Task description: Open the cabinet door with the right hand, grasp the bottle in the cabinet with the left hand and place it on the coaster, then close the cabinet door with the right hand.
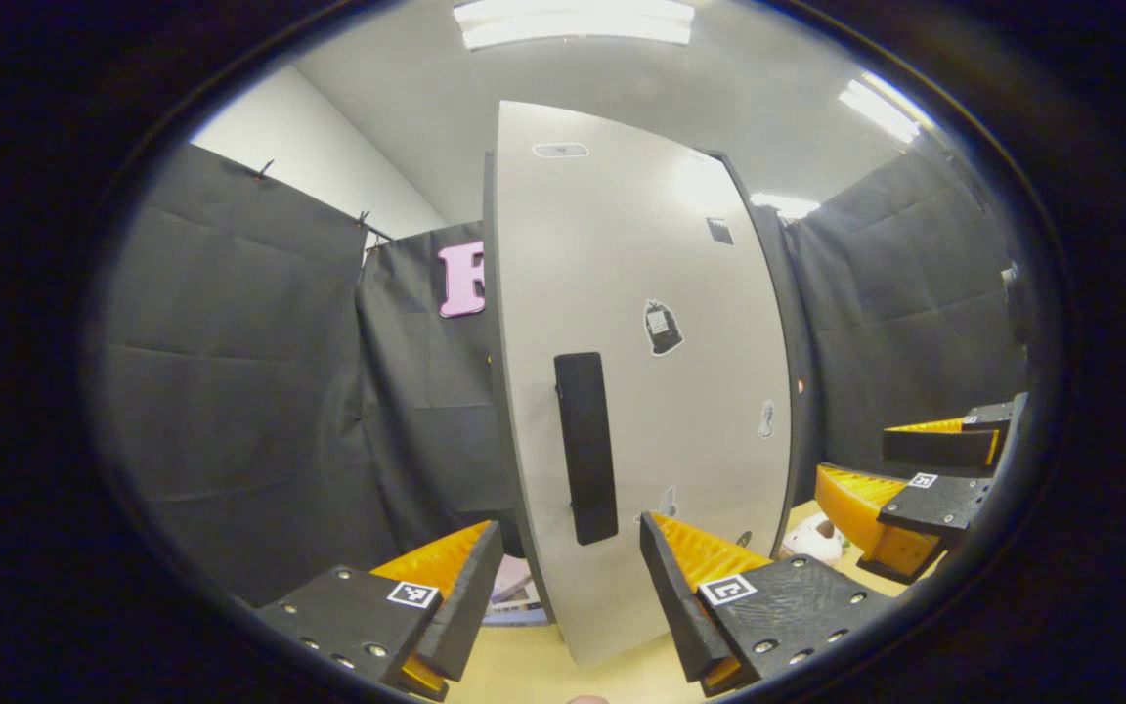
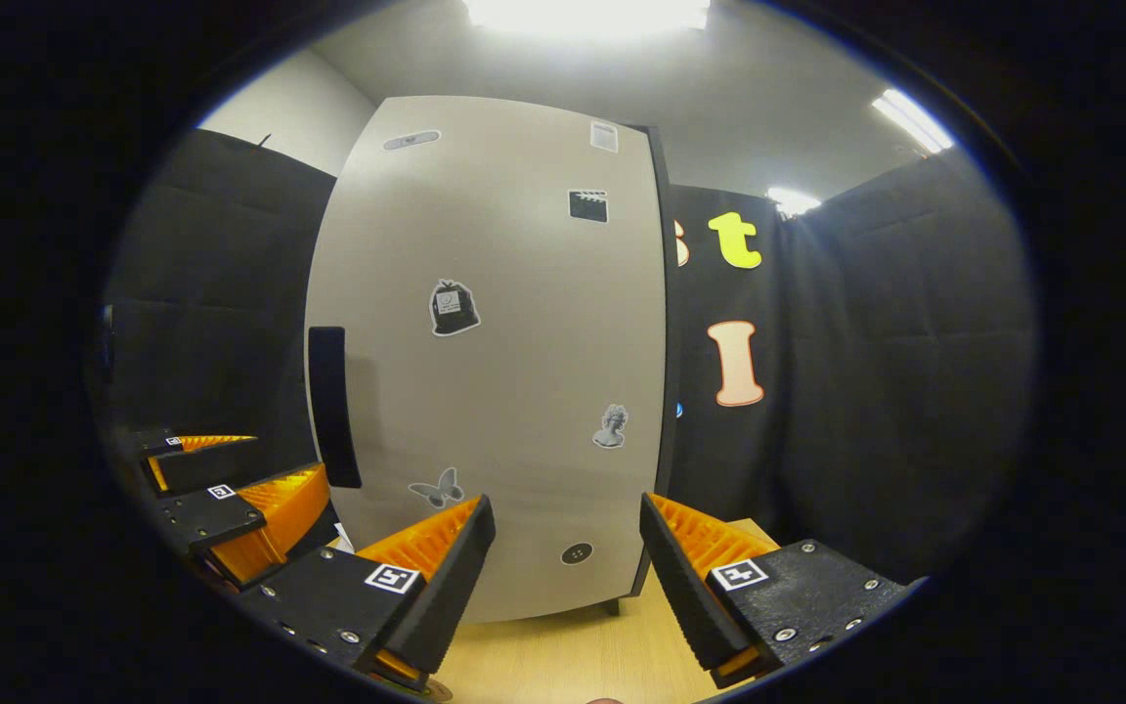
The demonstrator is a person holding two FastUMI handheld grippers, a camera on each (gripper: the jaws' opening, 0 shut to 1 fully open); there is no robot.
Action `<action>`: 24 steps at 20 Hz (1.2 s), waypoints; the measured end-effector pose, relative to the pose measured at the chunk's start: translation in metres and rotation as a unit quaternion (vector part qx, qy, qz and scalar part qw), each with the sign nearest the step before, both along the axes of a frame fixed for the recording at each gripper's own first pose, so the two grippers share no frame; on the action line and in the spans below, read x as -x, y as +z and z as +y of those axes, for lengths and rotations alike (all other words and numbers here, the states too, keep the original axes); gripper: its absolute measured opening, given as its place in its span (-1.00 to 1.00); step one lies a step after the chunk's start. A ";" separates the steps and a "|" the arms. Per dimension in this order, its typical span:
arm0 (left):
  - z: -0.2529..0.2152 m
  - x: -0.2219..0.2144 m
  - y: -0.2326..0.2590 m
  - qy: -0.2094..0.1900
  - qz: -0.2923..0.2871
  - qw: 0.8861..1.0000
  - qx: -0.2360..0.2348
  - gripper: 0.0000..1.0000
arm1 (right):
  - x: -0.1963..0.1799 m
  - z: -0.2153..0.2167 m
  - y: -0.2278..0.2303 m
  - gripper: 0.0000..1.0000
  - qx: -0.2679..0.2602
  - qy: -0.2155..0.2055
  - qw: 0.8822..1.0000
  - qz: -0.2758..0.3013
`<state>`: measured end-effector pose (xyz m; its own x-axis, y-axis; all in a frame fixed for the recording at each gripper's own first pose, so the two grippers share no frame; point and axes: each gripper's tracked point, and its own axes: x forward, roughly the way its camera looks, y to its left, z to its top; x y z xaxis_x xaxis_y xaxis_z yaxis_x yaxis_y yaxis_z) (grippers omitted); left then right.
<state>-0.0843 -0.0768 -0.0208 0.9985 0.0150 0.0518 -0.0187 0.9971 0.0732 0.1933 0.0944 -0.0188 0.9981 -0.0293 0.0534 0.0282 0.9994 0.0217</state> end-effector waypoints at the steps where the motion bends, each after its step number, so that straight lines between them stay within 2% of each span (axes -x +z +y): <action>1: -0.004 0.000 0.001 -0.002 0.001 1.000 0.003 0.61 | -0.001 -0.002 -0.001 0.85 -0.002 -0.003 1.000 0.002; 2: -0.006 0.001 0.001 -0.003 0.003 1.000 0.004 0.70 | 0.002 -0.008 -0.002 0.85 -0.001 -0.009 1.000 0.002; 3: -0.007 0.002 0.002 -0.003 0.004 1.000 0.004 0.70 | 0.005 -0.011 -0.003 0.85 -0.002 -0.011 1.000 0.001; 4: -0.008 0.002 0.003 -0.004 0.005 1.000 0.006 0.61 | 0.006 -0.013 -0.004 0.85 -0.002 -0.012 1.000 0.003; 8: -0.014 0.007 0.004 -0.010 0.007 1.000 0.015 0.61 | 0.010 -0.016 -0.003 0.85 0.002 -0.009 1.000 0.003; 9: -0.015 0.007 0.005 -0.012 0.006 1.000 0.020 0.70 | 0.011 -0.017 -0.003 0.85 0.005 -0.010 1.000 0.002; 10: -0.018 0.009 0.006 -0.017 0.005 0.999 0.030 0.61 | 0.013 -0.018 -0.003 0.85 0.007 -0.011 1.000 0.001; 11: -0.021 0.009 0.006 -0.021 0.007 0.999 0.039 0.62 | 0.014 -0.018 -0.002 0.85 0.007 -0.009 1.000 0.000; 12: -0.020 0.012 0.006 -0.019 0.007 0.999 0.043 0.72 | 0.015 -0.018 -0.002 0.85 0.009 -0.007 1.000 0.001; 13: -0.018 0.013 0.007 -0.018 0.004 0.999 0.043 0.62 | 0.016 -0.019 -0.002 0.85 0.012 -0.007 1.000 -0.001; 15: -0.015 0.014 0.008 -0.013 0.002 0.999 0.035 0.62 | 0.019 -0.020 0.000 0.85 0.018 -0.006 1.000 -0.004; 16: -0.014 0.015 0.006 -0.012 0.004 0.999 0.032 0.70 | 0.020 -0.020 0.001 0.85 0.018 -0.005 1.000 -0.005; 19: -0.017 0.017 0.006 -0.013 0.007 0.999 0.035 0.63 | 0.022 -0.017 0.004 0.85 0.018 0.000 1.000 -0.010; 20: -0.018 0.018 0.007 -0.013 0.005 0.999 0.037 0.72 | 0.023 -0.016 0.004 0.84 0.021 0.001 1.000 -0.011; 21: -0.018 0.019 0.009 -0.014 0.004 0.999 0.037 0.62 | 0.024 -0.016 0.005 0.85 0.023 0.002 1.000 -0.012; 24: -0.020 0.020 0.008 -0.019 0.006 0.999 0.036 0.61 | 0.029 -0.014 0.007 0.85 0.023 0.008 1.000 -0.018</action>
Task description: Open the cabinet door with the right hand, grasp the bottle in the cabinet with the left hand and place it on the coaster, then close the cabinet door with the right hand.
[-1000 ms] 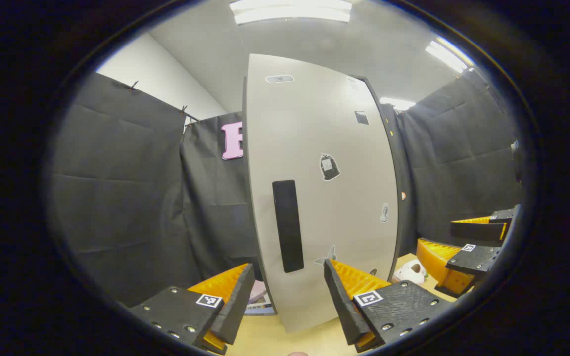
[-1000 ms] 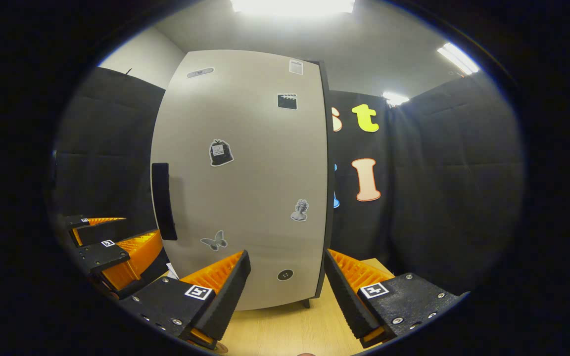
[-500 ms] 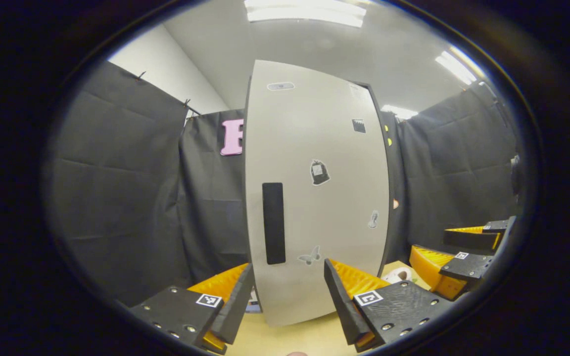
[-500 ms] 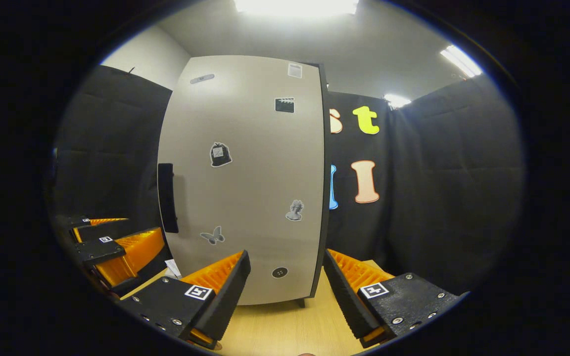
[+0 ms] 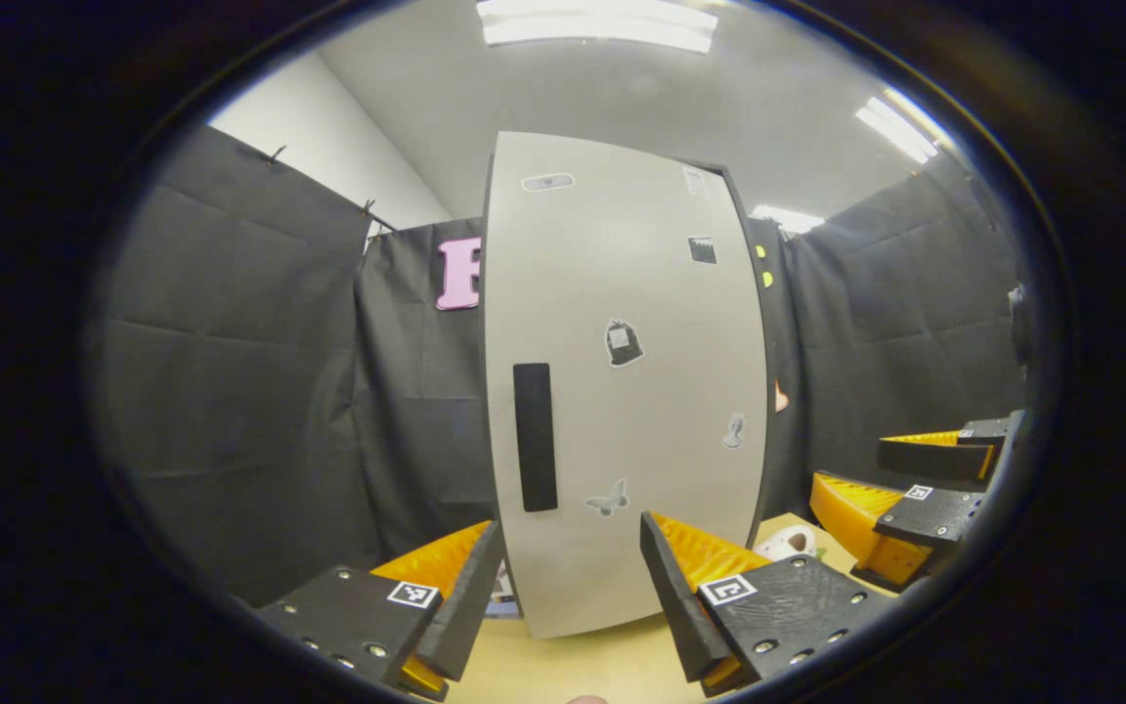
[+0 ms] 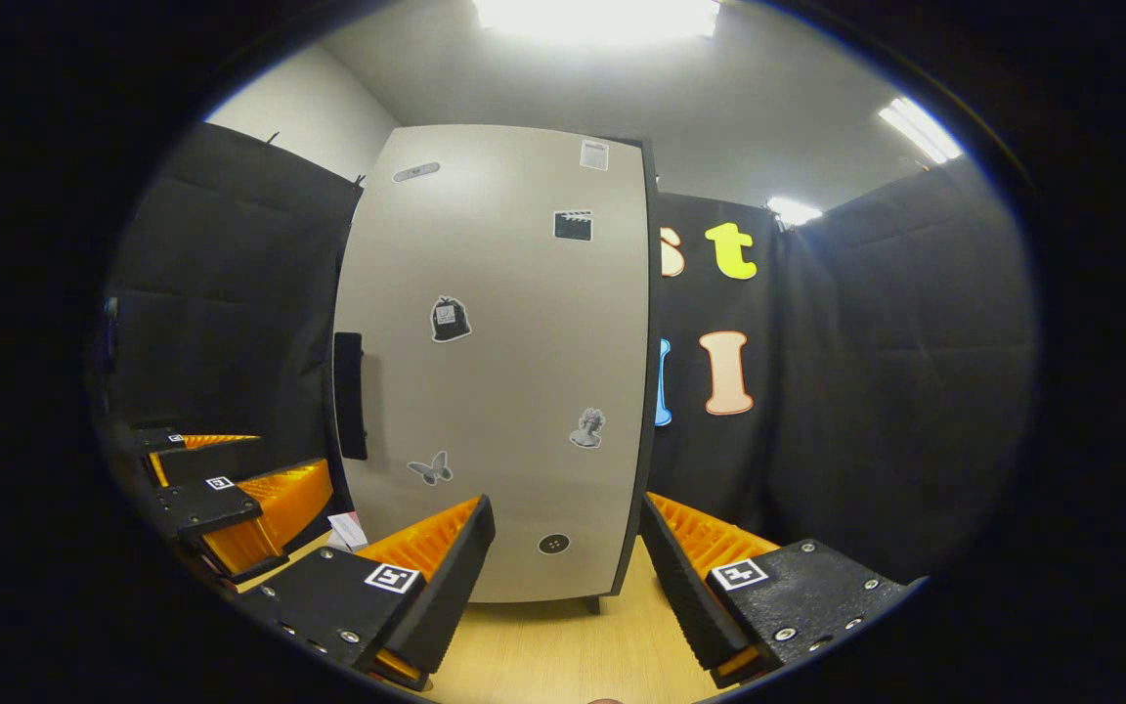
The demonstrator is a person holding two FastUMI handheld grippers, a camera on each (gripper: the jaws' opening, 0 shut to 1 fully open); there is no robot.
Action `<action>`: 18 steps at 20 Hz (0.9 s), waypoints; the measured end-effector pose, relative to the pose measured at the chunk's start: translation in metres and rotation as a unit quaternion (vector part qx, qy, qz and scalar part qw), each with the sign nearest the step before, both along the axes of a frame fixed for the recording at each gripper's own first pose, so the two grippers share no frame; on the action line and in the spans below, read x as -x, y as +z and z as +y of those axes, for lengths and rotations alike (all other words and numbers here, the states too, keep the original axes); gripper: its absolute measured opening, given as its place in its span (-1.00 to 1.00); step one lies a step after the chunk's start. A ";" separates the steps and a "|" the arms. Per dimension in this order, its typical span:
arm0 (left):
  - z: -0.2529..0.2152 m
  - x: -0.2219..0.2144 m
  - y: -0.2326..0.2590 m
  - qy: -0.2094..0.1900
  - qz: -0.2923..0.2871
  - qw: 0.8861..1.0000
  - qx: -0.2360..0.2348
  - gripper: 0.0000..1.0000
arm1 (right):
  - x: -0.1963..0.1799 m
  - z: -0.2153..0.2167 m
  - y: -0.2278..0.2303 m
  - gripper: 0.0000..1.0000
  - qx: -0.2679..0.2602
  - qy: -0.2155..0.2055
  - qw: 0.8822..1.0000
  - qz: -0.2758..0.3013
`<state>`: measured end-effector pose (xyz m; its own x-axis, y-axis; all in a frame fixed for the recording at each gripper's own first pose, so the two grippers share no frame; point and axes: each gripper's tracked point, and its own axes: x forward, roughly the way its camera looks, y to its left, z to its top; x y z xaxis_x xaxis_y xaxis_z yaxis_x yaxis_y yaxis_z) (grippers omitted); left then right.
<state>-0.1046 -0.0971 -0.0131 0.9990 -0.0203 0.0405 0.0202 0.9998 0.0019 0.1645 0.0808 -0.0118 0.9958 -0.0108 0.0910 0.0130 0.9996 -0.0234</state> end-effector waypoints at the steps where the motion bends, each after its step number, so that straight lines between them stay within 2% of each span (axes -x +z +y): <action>1: 0.000 0.001 0.001 -0.002 -0.001 1.000 0.004 0.61 | 0.000 0.000 0.001 0.85 0.000 0.001 1.000 -0.002; 2: 0.000 0.002 0.001 -0.002 -0.001 1.000 0.007 0.70 | 0.002 -0.001 0.001 0.84 0.000 0.000 1.000 -0.003; 3: 0.000 0.003 0.001 -0.001 -0.001 1.000 0.008 0.62 | 0.003 -0.001 0.001 0.85 0.000 0.000 1.000 -0.004; 6: 0.004 0.006 0.000 0.003 -0.003 1.000 0.011 0.62 | 0.010 0.000 0.001 0.85 0.000 0.003 1.000 -0.005; 7: 0.004 0.008 0.001 0.003 -0.003 1.000 0.012 0.70 | 0.011 -0.001 0.001 0.85 0.000 0.002 1.000 -0.005; 8: 0.004 0.007 0.000 0.003 -0.002 1.000 0.013 0.62 | 0.012 0.000 0.001 0.85 0.000 0.004 1.000 -0.005; 18: 0.003 0.016 0.000 -0.003 -0.005 1.000 0.014 0.61 | 0.023 0.001 -0.002 0.85 -0.011 0.013 1.000 -0.005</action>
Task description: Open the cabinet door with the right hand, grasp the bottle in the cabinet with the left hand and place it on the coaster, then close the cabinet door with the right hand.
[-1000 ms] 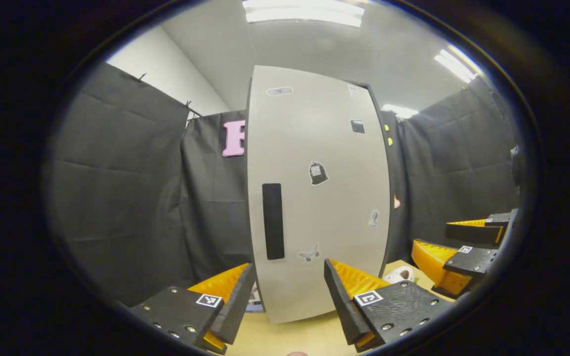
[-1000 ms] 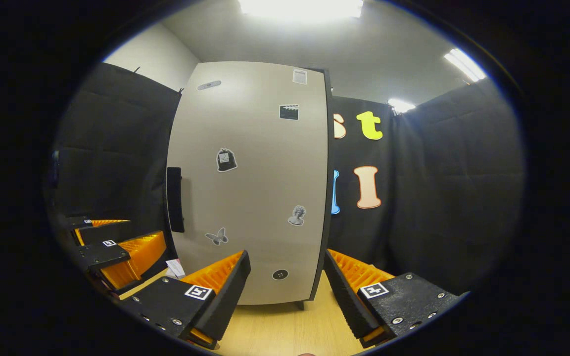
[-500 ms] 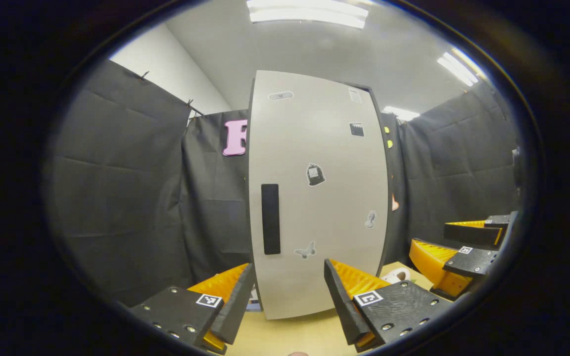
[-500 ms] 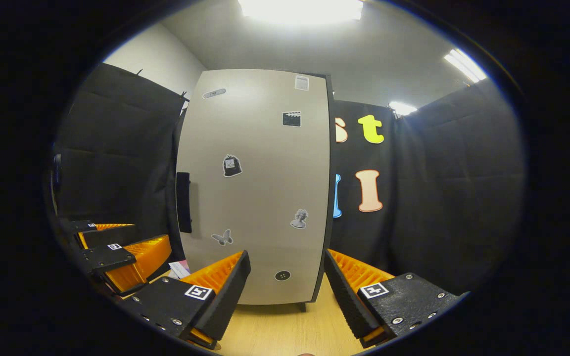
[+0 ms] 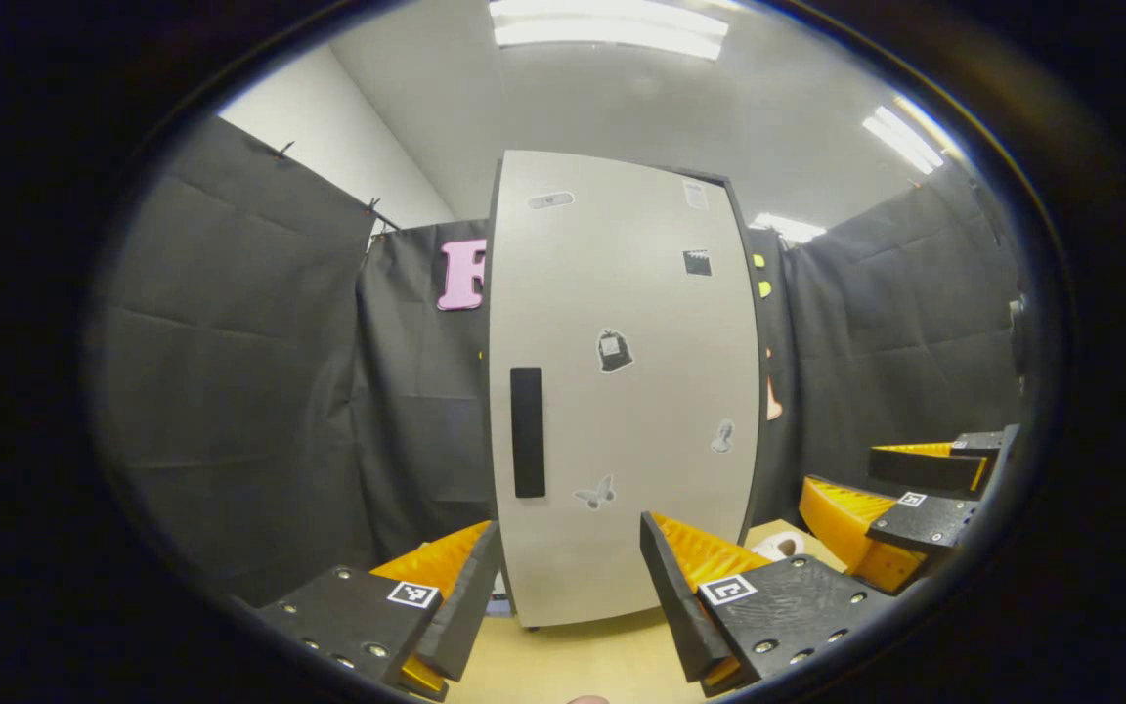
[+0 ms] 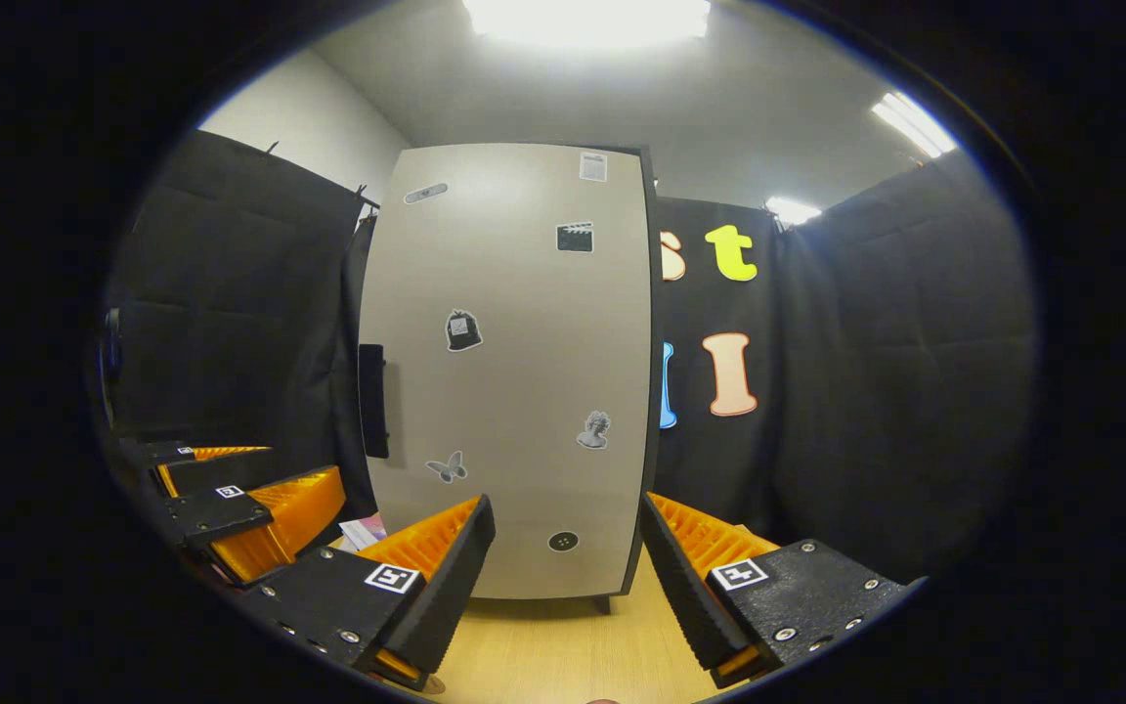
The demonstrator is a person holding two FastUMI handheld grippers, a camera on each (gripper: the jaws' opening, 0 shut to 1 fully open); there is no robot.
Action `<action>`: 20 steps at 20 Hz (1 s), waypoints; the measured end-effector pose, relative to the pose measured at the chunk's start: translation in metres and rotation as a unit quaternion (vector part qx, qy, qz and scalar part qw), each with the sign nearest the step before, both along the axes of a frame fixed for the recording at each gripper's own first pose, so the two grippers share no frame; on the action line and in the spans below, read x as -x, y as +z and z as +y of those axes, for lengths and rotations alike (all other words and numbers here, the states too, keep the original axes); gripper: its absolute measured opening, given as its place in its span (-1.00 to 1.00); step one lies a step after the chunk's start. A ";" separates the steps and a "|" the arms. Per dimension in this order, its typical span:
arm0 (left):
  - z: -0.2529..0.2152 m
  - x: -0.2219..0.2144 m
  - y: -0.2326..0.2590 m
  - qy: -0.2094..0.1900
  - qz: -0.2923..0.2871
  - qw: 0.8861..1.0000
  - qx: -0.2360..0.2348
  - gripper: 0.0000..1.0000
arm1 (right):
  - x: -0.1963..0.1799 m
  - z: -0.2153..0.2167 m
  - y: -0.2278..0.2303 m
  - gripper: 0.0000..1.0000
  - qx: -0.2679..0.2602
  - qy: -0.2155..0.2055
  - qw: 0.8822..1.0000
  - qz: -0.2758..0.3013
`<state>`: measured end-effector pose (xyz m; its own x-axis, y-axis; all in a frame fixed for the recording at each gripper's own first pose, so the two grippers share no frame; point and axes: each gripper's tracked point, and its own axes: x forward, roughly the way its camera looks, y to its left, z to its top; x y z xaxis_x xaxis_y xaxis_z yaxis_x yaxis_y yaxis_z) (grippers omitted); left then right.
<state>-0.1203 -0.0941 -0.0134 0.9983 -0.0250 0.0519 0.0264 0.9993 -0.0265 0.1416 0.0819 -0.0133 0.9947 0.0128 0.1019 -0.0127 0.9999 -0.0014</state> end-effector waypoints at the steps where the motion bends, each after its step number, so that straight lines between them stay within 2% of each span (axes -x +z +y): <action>1: 0.000 0.000 0.000 -0.001 -0.001 1.000 0.004 0.62 | 0.000 -0.001 0.000 0.85 0.000 0.001 1.000 -0.001; 2: 0.000 0.001 0.000 0.001 -0.001 1.000 0.007 0.62 | 0.003 -0.001 -0.001 0.85 0.000 0.001 1.000 -0.001; 3: 0.002 0.002 0.002 0.001 -0.003 1.000 0.010 0.70 | 0.002 -0.002 0.000 0.85 -0.002 0.001 1.000 -0.002; 4: 0.003 0.003 0.002 0.002 -0.004 1.000 0.012 0.62 | 0.002 -0.003 0.000 0.85 -0.003 0.000 1.000 -0.003; 6: 0.003 0.003 0.000 0.002 -0.003 1.000 0.013 0.62 | 0.004 -0.003 0.000 0.85 -0.004 0.002 1.000 -0.002; 7: 0.003 0.003 0.001 0.001 -0.002 1.000 0.014 0.70 | 0.004 -0.001 0.000 0.85 -0.003 0.005 1.000 -0.003; 10: 0.005 0.002 -0.001 0.004 -0.001 1.000 0.014 0.70 | 0.007 -0.001 0.005 0.85 -0.012 0.011 1.000 -0.013; 11: 0.005 0.002 0.001 0.003 -0.002 1.000 0.018 0.62 | 0.008 -0.002 0.007 0.85 -0.015 0.011 1.000 -0.017; 20: 0.009 -0.002 0.000 0.005 -0.003 1.000 0.018 0.62 | 0.005 -0.001 0.004 0.85 -0.013 0.009 1.000 -0.013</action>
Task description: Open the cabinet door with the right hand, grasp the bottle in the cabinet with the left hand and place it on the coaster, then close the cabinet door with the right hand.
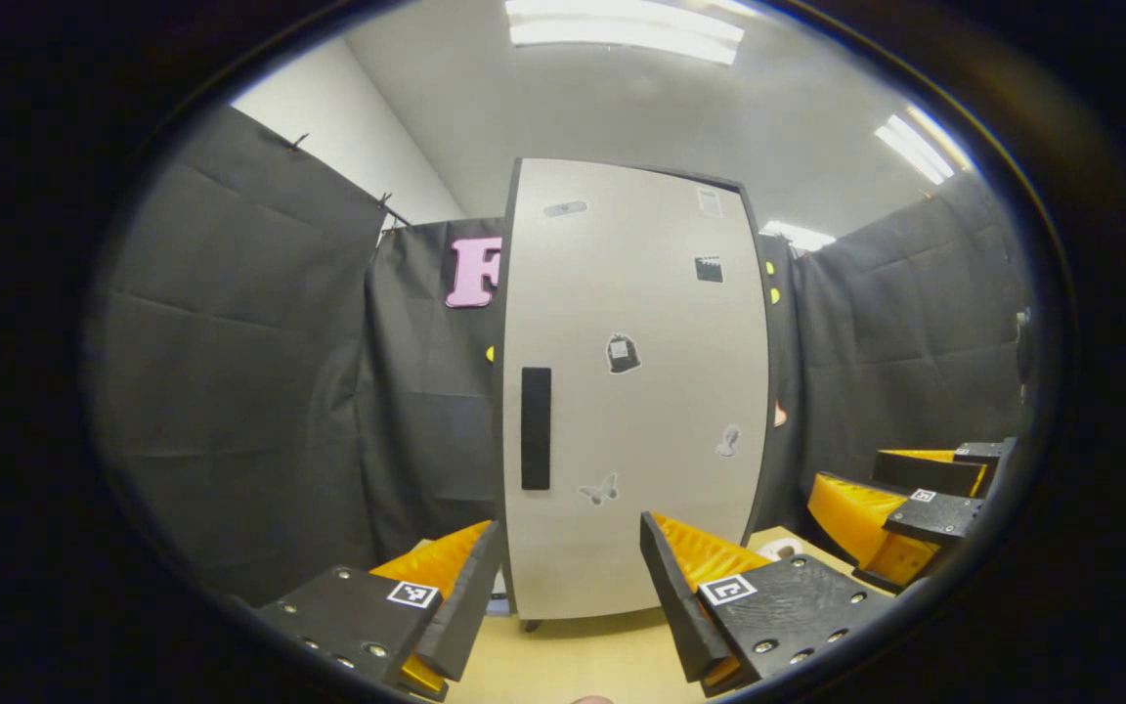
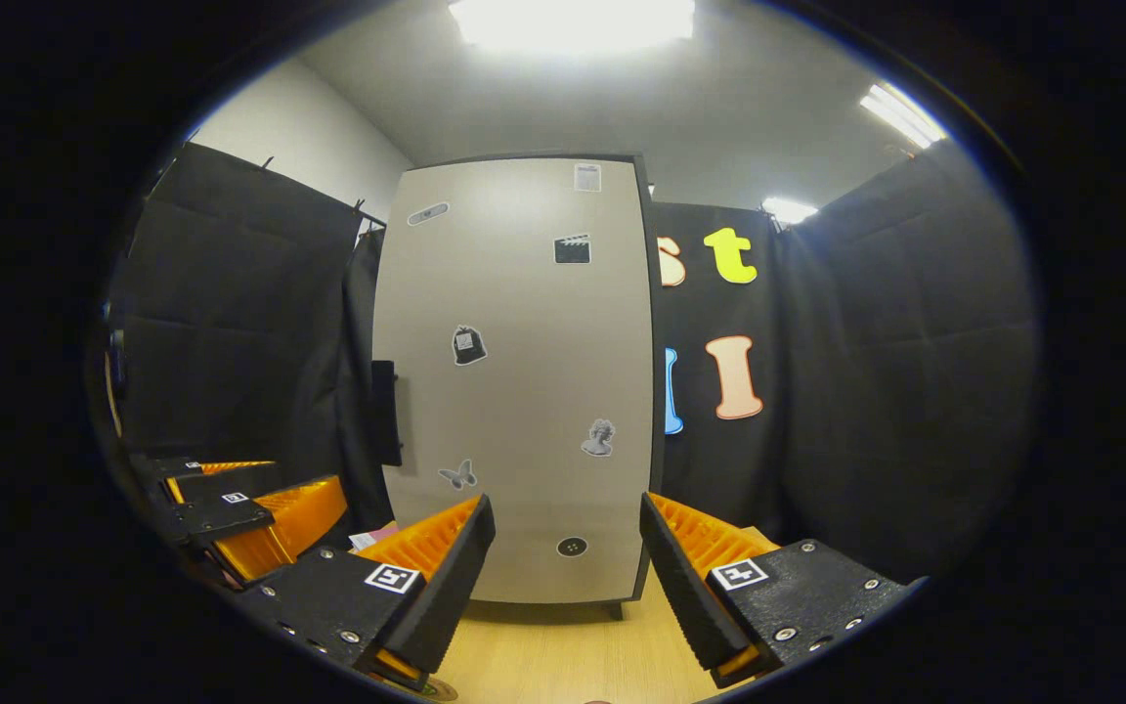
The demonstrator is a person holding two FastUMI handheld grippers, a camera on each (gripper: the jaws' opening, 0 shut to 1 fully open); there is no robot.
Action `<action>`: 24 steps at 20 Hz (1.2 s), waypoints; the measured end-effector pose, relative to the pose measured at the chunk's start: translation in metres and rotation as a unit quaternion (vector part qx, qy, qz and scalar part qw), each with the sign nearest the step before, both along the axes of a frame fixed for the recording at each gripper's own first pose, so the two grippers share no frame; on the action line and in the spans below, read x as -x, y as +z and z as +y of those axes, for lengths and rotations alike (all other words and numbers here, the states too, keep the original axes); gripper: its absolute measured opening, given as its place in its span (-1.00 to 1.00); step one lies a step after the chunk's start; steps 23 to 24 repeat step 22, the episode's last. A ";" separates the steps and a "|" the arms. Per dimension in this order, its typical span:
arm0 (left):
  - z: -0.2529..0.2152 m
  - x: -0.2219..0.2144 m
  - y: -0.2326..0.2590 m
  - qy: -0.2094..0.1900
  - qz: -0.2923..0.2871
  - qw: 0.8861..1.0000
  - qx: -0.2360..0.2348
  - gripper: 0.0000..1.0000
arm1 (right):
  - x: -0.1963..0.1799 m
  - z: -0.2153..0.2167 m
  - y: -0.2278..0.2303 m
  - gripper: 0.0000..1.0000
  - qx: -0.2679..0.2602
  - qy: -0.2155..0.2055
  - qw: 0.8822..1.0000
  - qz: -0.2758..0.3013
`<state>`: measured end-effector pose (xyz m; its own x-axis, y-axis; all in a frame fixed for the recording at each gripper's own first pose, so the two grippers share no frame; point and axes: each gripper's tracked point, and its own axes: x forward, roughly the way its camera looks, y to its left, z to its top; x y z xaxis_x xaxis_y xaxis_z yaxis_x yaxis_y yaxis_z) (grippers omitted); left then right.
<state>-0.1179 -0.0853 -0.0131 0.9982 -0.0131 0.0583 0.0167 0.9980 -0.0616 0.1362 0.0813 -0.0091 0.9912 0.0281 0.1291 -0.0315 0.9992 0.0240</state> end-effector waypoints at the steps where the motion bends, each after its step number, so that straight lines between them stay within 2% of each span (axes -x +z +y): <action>1: 0.000 0.000 0.000 -0.001 0.001 1.000 0.000 0.62 | -0.001 0.001 0.000 0.85 0.001 0.001 1.000 0.000; 7: 0.008 -0.006 0.001 0.004 0.001 1.000 0.003 0.62 | -0.004 0.005 0.000 0.85 0.000 0.004 1.000 0.002; 8: 0.009 -0.006 0.000 0.005 0.001 1.000 0.003 0.70 | -0.005 0.005 0.001 0.85 0.001 0.004 1.000 0.002; 9: 0.010 -0.007 0.000 0.005 0.001 1.000 0.003 0.70 | -0.005 0.005 0.001 0.85 0.001 0.004 1.000 0.002; 10: 0.011 -0.007 -0.001 0.005 0.001 1.000 0.002 0.62 | -0.004 0.005 0.001 0.85 0.000 0.004 1.000 0.002; 15: 0.014 -0.010 -0.001 0.005 0.002 1.000 0.000 0.62 | -0.003 0.005 0.000 0.85 -0.002 0.005 1.000 0.004; 17: 0.014 -0.009 0.000 0.005 0.001 1.000 -0.001 0.72 | -0.002 0.005 0.001 0.85 -0.002 0.005 1.000 0.004; 18: 0.015 -0.009 -0.001 0.005 0.001 1.000 -0.001 0.62 | -0.002 0.005 0.001 0.85 -0.002 0.005 1.000 0.004; 19: 0.014 -0.008 -0.001 0.005 0.002 1.000 -0.002 0.62 | -0.002 0.004 0.001 0.85 -0.002 0.005 1.000 0.004; 20: 0.014 -0.008 -0.003 0.005 0.002 1.000 -0.001 0.70 | -0.001 0.004 0.001 0.85 -0.002 0.005 1.000 0.004; 21: 0.014 -0.008 -0.002 0.005 0.002 1.000 0.000 0.70 | -0.001 0.003 0.001 0.85 -0.003 0.005 1.000 0.004; 22: 0.014 -0.009 -0.003 0.004 0.003 1.000 0.000 0.62 | 0.000 0.003 0.001 0.85 -0.003 0.004 1.000 0.004; 24: 0.014 -0.009 -0.003 0.004 0.003 1.000 0.000 0.62 | 0.000 0.003 0.001 0.85 -0.003 0.004 1.000 0.004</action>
